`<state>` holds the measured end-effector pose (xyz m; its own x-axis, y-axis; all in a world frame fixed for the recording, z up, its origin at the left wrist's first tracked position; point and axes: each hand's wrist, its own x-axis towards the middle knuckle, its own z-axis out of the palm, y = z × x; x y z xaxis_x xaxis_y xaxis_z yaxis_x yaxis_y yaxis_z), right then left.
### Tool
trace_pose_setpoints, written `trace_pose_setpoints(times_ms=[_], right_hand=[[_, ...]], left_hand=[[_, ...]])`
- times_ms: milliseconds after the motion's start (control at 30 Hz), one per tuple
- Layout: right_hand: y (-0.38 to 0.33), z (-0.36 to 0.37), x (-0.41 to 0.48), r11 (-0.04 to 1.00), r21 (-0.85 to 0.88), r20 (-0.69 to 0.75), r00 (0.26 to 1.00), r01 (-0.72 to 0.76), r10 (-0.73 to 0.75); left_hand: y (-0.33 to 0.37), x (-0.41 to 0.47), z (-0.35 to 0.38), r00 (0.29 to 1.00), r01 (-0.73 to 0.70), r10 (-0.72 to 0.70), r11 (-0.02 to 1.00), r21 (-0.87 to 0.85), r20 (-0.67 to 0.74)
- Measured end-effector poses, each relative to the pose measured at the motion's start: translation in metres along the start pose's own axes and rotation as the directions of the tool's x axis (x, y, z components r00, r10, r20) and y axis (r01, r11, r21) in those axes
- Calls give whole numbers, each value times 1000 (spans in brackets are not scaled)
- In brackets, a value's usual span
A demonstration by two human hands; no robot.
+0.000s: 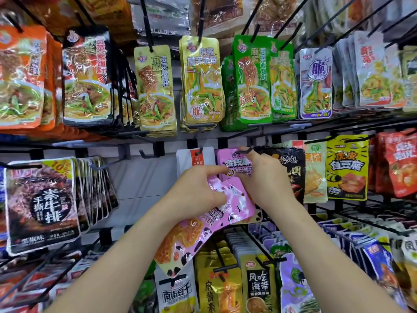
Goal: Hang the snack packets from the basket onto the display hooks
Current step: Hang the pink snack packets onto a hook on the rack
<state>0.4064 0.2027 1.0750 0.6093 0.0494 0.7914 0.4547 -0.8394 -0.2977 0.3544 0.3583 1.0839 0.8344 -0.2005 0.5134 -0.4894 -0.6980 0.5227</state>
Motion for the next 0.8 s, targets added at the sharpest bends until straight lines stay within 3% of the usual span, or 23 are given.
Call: trace_pose_setpoints(times_ms=[167,267,400,467,533,600,667,800], right_hand=[[3,-3,-5,999,13,5,999,40,-40],[5,-8,-17,983,167,-146,988,80,-56],[0,-22,-34,892,444,-321,944,80,75],[-4,-34,-44,750,661,-215,964,23,159],[-12,-48,-54,537,822,126,980,-191,154],[-17,-53,-63,452,816,392,919,-361,25],[-18,-51,-66,411,824,435,900,-390,-18],[-19,-49,-68,259,856,438,893,-448,99]], left_hand=[[3,-12,-7,993,-54,46,995,-82,-104],[3,-20,-10,985,-101,78,983,-154,-154],[1,-28,-15,963,-192,144,959,-207,-226],[0,-32,-15,950,-243,176,937,-251,-260],[-1,-34,-13,937,-282,188,904,-320,-295],[0,-36,-10,926,-314,194,873,-373,-325],[0,-38,-6,912,-333,202,873,-356,-358],[4,-43,-2,911,-324,172,862,-390,-376]])
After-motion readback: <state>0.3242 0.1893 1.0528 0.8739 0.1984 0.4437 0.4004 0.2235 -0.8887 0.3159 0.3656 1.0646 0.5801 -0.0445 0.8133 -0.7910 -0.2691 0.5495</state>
